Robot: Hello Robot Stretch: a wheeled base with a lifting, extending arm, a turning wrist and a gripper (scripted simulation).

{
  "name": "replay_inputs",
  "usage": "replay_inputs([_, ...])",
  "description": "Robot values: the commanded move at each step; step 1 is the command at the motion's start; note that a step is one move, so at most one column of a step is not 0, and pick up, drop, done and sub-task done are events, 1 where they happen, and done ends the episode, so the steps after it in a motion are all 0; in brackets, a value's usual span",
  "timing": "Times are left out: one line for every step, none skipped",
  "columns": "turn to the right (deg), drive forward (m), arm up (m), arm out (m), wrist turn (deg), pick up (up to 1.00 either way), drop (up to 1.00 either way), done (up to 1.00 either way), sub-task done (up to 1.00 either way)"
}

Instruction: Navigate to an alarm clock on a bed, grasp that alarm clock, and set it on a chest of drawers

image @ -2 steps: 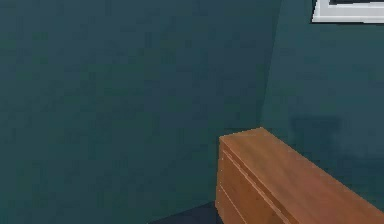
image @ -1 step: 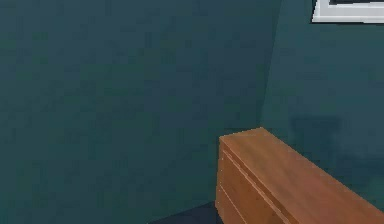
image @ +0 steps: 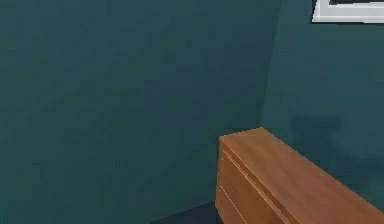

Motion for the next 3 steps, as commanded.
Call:
replay_inputs([0.0, 0.00, -0.08, 0.00, 0.0, 0.00, 0.00, 0.00, 0.00])
replay_inputs([0.0, 0.00, -0.32, 0.00, 0.0, 0.00, 0.00, 0.00, 0.00])
replay_inputs([0.0, 0.00, 0.00, 0.00, 0.0, 0.00, 1.00, 0.00, 0.00])
